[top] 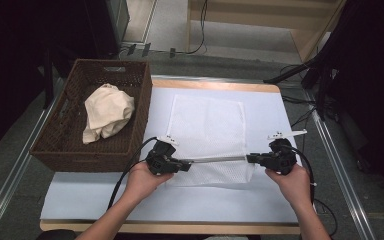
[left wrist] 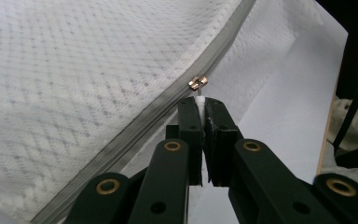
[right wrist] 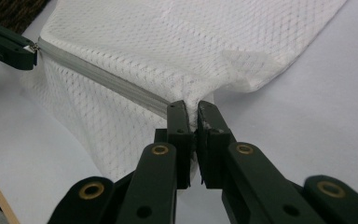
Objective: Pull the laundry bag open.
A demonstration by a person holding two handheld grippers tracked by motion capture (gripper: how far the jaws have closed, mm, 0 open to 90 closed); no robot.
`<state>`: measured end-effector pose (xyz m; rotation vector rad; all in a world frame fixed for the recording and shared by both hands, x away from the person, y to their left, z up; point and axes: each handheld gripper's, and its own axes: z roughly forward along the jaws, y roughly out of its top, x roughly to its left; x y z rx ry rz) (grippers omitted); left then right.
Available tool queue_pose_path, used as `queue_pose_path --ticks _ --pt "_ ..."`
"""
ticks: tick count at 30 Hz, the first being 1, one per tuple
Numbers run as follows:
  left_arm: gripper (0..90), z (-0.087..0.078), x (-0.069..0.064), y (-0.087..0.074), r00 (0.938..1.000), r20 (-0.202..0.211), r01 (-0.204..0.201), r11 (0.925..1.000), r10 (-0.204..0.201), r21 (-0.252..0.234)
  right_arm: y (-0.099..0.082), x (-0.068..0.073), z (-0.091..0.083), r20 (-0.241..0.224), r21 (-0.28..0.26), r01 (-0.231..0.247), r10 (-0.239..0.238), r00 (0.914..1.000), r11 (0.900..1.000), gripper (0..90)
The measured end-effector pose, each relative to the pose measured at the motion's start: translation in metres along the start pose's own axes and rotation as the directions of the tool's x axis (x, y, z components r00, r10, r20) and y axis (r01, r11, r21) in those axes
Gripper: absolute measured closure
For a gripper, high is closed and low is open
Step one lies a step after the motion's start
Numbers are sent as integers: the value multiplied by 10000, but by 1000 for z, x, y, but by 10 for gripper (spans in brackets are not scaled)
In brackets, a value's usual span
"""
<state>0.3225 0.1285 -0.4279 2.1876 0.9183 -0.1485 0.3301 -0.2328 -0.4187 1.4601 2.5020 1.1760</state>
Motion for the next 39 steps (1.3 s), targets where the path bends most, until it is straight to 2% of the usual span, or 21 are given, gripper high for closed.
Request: queue_pose_path --ticks 16,21,29,39 --pt "873 -9 2 -6 9996 -256 96 9999 -99 -114 6 2 3 -177 -19 130 -130 9998 9999 855" --pt "873 -12 3 -8 9993 -320 177 9997 -183 -169 8 3 4 -71 31 200 -200 9998 9998 855" --pt "874 -16 4 -11 9989 -398 243 9995 -251 -206 3 -6 -1 12 15 -44 44 10000 10000 855" --pt "874 -20 4 -14 9982 -513 295 9990 -312 -321 7 -5 1 -116 58 79 -78 9999 10000 855"
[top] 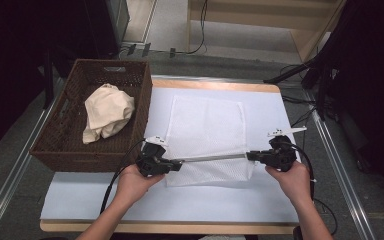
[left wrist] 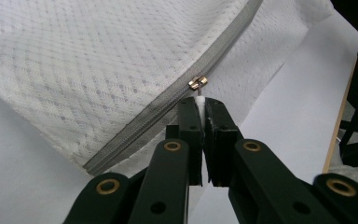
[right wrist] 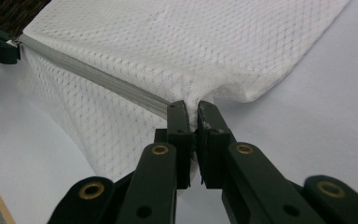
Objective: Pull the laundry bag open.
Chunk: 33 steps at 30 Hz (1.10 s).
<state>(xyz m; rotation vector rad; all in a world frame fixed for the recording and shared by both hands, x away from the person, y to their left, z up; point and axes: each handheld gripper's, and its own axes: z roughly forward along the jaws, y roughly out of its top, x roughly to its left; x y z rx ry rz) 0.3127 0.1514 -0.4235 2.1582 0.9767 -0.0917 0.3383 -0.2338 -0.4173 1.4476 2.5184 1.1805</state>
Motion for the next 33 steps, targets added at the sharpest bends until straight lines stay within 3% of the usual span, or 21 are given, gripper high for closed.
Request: queue_pose_path --ticks 15,17,23,33 --pt "874 -2 -1 -4 9999 -139 12 10000 -13 -38 2 0 2 -133 21 41 -40 9999 10000 856" --pt "874 -3 0 -5 9998 -158 78 10000 -78 -26 1 -1 1 22 80 89 -89 10000 9999 855" --pt "874 -6 -1 -5 9998 -170 111 9998 -114 -149 -3 -9 -3 -20 46 -195 195 9998 9998 855" --pt "874 -13 -1 -8 9996 -241 149 9996 -154 -235 -2 -9 -1 -16 91 -127 127 9999 9999 855"
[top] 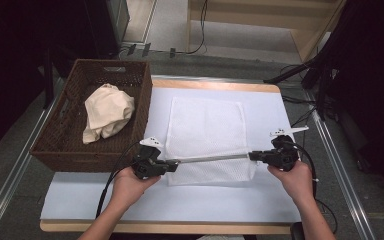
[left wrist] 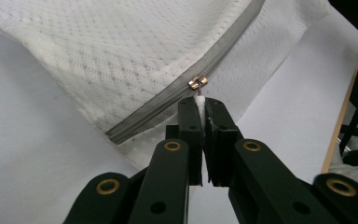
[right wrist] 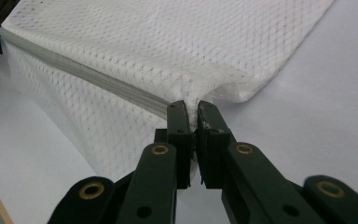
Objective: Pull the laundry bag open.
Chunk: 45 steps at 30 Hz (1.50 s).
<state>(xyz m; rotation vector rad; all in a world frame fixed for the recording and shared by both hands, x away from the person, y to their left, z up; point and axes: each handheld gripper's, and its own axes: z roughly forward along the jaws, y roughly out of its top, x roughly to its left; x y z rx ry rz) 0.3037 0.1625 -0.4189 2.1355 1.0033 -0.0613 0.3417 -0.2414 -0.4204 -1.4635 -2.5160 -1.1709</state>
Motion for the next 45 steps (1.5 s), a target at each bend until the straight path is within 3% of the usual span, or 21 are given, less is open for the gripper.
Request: queue_pose_path --ticks 7,13,23,25,29,30,31,38,45 --pt "873 -4 -3 -2 9998 -148 -167 9999 167 -6 0 -2 -1 -5 -3 -77 77 10000 10000 856" --pt "874 -6 1 -2 10000 -84 15 9999 -16 -140 0 -1 -1 -47 -59 -39 39 10000 10000 855" --pt "874 -7 0 -3 9999 -146 -26 10000 25 -80 0 -1 -2 -93 -92 -56 55 9999 9999 855" --pt "874 -8 0 -3 9996 -297 -26 10000 24 -59 1 -1 -2 -37 -77 -35 35 10000 10000 856" --pt "874 -24 2 -7 9985 -528 96 9994 -114 -340 0 -4 -8 546 -228 -123 135 9984 9997 860" --pt "874 -29 3 -9 9961 -878 9 9994 -40 -349 0 -7 -11 467 -338 -168 183 9987 9993 859" --pt "873 -30 3 -10 9962 -864 12 9994 -41 -334 -2 -11 -12 181 -465 -280 289 9994 9985 858" --pt "872 -22 0 -9 9942 -1071 -75 9999 60 -142 -1 -3 -6 304 -117 50 -46 9995 9999 858" --pt "871 -9 1 -6 9953 -967 -22 10000 27 52 0 1 4 271 255 201 -208 9994 9995 858"
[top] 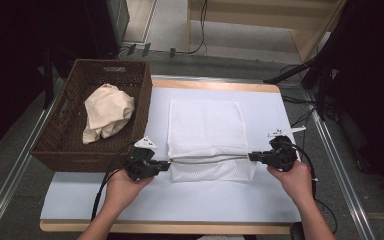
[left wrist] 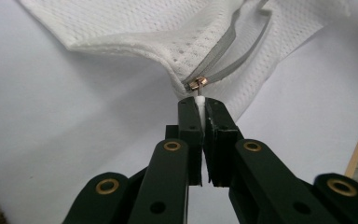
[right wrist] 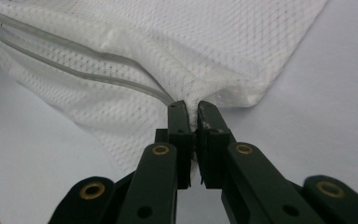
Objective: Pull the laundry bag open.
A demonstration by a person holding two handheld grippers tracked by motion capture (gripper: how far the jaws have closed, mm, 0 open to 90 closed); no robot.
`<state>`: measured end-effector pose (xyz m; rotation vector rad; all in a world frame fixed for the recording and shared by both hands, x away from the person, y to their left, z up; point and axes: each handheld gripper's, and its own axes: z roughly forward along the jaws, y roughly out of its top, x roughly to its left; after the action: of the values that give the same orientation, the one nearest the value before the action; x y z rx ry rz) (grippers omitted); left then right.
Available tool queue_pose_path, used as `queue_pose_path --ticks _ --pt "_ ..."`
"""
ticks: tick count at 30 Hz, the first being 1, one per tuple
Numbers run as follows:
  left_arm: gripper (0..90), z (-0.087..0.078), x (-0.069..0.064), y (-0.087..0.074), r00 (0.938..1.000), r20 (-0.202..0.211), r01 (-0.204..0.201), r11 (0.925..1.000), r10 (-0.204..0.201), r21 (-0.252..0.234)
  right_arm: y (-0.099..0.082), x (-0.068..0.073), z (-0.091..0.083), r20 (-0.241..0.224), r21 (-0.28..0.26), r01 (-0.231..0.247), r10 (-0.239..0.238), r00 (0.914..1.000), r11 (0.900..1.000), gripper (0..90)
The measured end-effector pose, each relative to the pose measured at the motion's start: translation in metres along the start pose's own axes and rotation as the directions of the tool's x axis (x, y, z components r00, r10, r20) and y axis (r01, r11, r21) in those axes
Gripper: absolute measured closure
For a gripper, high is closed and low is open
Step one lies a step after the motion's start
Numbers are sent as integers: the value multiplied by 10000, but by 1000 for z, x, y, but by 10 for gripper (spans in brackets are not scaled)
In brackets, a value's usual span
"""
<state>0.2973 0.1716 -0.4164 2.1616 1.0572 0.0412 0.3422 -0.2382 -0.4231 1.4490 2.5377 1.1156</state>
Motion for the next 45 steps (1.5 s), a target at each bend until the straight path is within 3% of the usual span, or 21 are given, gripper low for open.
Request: queue_pose_path --ticks 7,17,25,39,45 --pt "868 17 -4 1 9997 -10 -232 9994 233 268 -1 3 10 -14 272 115 -114 9999 9996 856" --pt "866 37 3 2 9999 132 -18 9981 10 624 -2 1 28 76 730 -17 12 10000 9973 849" --pt "861 51 7 4 9994 283 195 9984 -210 527 -2 6 39 -1 827 48 -48 10000 9966 843" --pt "857 61 8 9 9970 702 317 9990 -340 325 5 14 58 -348 619 69 -48 9994 9981 835" --pt "775 55 8 12 9965 813 153 9994 -179 321 3 18 54 55 561 489 -493 9988 9972 798"
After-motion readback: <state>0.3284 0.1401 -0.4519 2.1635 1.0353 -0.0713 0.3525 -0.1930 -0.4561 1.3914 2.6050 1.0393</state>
